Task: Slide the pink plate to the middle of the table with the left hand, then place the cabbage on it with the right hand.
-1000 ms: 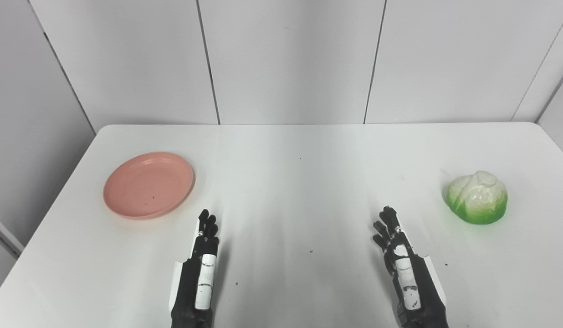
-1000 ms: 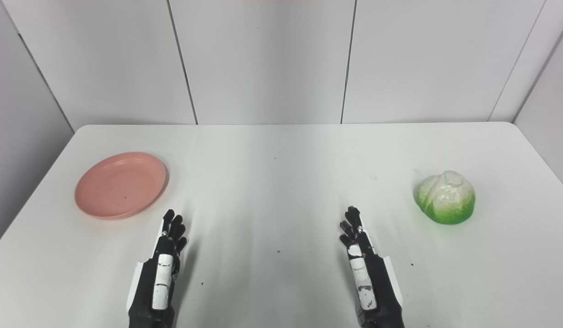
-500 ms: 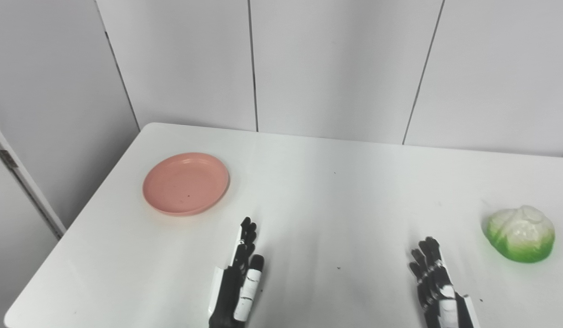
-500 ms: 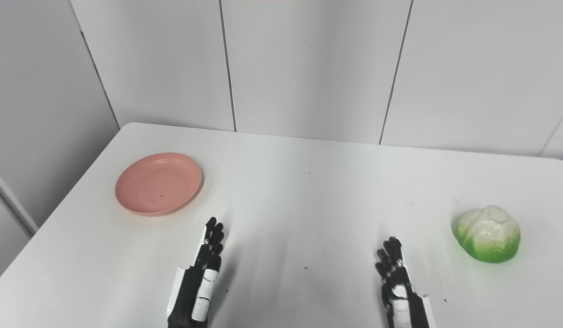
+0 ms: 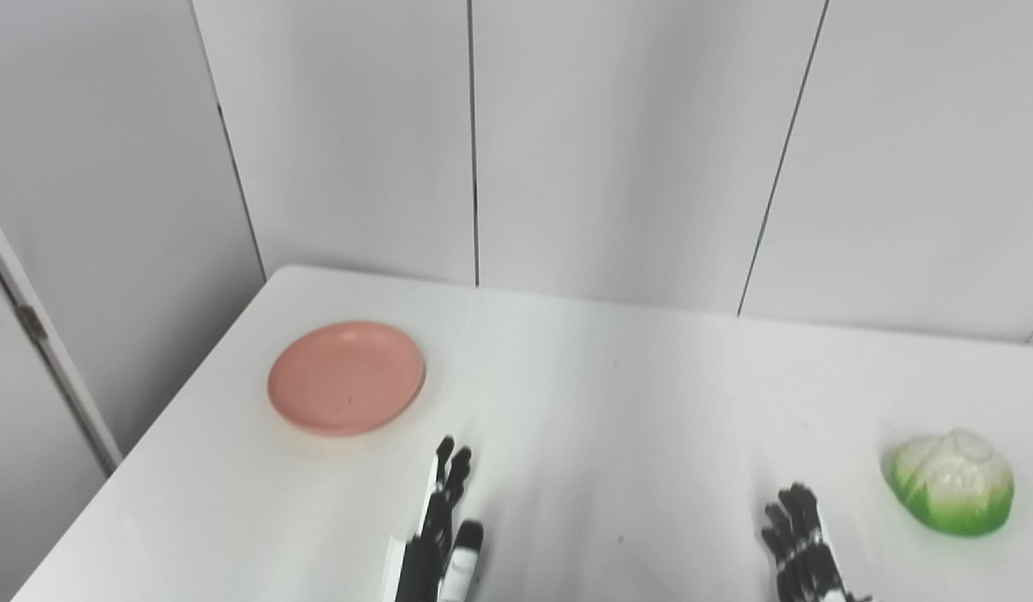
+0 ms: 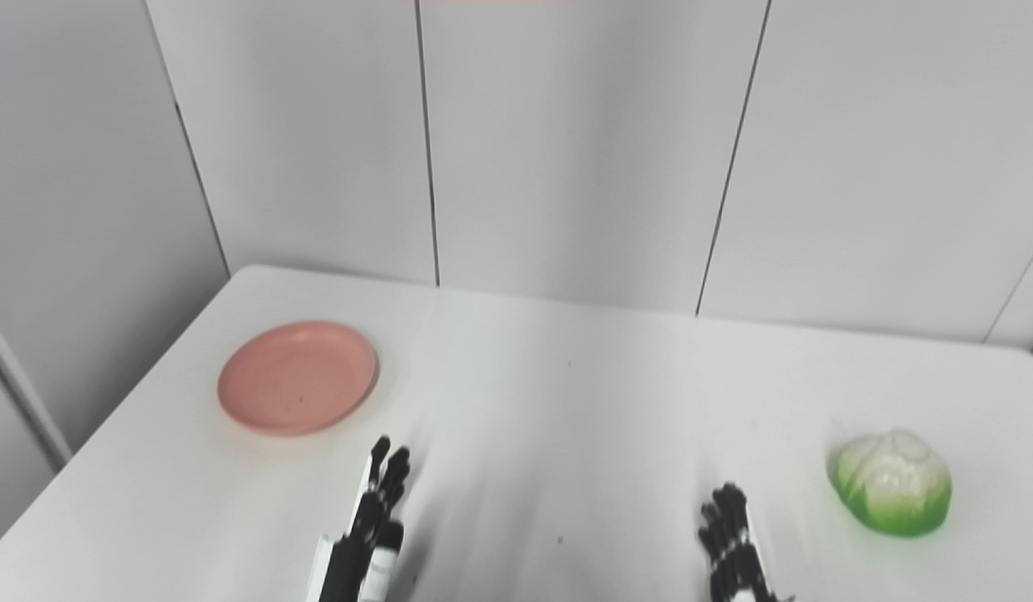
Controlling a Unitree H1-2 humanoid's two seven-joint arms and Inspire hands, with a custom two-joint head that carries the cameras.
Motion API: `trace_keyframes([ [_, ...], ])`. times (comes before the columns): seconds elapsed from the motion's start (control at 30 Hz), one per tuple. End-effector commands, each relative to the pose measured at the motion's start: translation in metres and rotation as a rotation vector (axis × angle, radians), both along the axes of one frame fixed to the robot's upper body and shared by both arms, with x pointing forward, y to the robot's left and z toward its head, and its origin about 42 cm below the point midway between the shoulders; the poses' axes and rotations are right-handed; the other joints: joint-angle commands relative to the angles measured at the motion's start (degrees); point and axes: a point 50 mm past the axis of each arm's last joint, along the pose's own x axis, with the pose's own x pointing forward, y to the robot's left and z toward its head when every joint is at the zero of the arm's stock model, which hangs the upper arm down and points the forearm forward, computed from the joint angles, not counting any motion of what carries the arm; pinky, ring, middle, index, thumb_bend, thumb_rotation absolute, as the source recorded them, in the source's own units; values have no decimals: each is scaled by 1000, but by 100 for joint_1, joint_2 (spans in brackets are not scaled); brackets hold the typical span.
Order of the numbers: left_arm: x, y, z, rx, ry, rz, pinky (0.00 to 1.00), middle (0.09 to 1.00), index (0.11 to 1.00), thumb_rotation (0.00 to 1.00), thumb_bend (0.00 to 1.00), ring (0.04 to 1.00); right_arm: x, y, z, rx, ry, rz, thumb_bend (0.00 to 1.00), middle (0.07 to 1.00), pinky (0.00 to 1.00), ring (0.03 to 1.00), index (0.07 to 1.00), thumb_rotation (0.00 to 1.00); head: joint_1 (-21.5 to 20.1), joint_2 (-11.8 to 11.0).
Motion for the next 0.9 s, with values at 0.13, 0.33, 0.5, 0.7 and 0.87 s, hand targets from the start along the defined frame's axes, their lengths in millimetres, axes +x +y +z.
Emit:
trace_keyframes([
  [0.13, -15, 9, -21, 15, 101, -6, 967, 961, 1000, 983, 771, 963, -25, -17, -36, -40, 158, -25, 855, 1000, 1000, 988, 999, 1000, -188, 35],
  [0.33, -17, 15, -17, 22, 96, -4, 981, 974, 1000, 998, 784, 975, -27, -11, -33, -48, 151, -26, 845, 988, 991, 973, 989, 1000, -327, 166],
  [0.5, -14, 24, -5, -11, 72, -10, 1000, 994, 1000, 988, 790, 997, -27, -2, -25, -50, 147, -27, 841, 984, 972, 965, 988, 1000, -525, 410],
  [0.7, 0, 31, 25, -114, 27, 6, 1000, 996, 1000, 963, 822, 995, -27, 4, -20, -56, 152, -30, 842, 978, 961, 959, 979, 1000, -594, 538],
  [0.87, 16, 33, 59, -160, -29, -32, 1000, 998, 1000, 961, 836, 999, -27, 9, -16, -55, 151, -30, 842, 980, 966, 962, 979, 1000, -628, 664],
])
